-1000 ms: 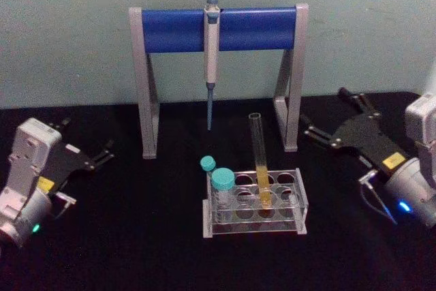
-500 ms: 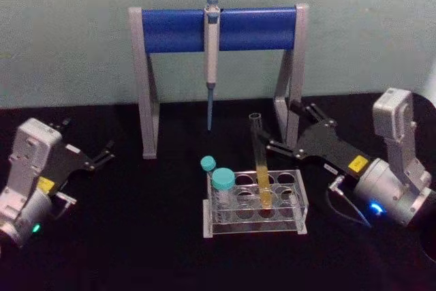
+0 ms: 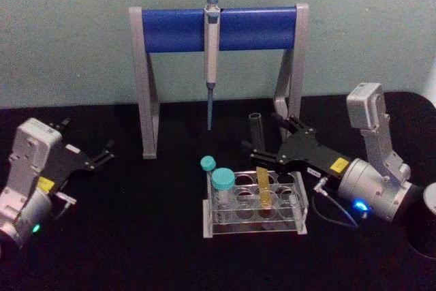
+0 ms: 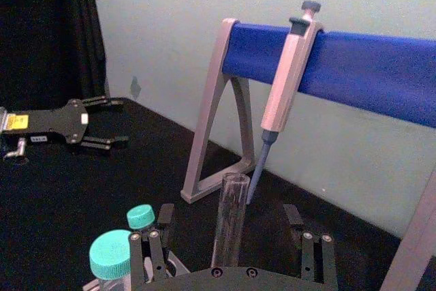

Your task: Pick up the test tube from the test tube rack, shake it, then place it back into the test tube rack.

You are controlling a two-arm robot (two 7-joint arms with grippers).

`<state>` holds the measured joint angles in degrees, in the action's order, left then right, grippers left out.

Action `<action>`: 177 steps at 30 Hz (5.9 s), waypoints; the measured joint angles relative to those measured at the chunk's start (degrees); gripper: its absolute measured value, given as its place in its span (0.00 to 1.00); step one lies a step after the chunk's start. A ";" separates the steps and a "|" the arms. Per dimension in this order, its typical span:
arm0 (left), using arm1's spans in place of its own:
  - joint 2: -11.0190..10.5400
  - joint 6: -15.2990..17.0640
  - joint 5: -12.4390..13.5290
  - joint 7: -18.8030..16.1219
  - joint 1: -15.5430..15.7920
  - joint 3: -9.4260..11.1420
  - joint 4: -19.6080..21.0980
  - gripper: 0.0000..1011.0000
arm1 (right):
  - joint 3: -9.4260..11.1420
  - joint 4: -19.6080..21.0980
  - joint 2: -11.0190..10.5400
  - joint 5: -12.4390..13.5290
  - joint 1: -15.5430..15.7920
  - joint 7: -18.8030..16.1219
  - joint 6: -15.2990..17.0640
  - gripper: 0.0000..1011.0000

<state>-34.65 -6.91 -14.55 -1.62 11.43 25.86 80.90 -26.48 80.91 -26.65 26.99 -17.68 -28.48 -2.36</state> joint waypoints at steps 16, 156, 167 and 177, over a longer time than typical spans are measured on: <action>0.00 0.00 0.00 0.00 0.00 0.00 0.00 0.99 | 0.38 -1.63 1.51 -0.58 -0.97 -0.95 4.03 0.99; 0.00 0.00 0.00 0.00 0.00 0.00 0.00 0.99 | 10.00 6.04 3.04 0.60 4.57 -3.79 -10.38 0.23; 0.00 0.00 0.00 0.00 0.00 0.00 0.00 0.99 | 9.40 10.41 -1.71 6.18 6.79 -7.70 -5.49 0.23; 0.00 0.00 0.00 0.00 0.00 0.00 0.00 0.99 | 11.76 16.07 -7.86 6.08 10.94 -3.65 -2.27 0.23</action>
<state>-34.65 -6.91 -14.55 -1.62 11.43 25.86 80.90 -14.72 96.98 -34.51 33.07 -6.75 -32.14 -4.63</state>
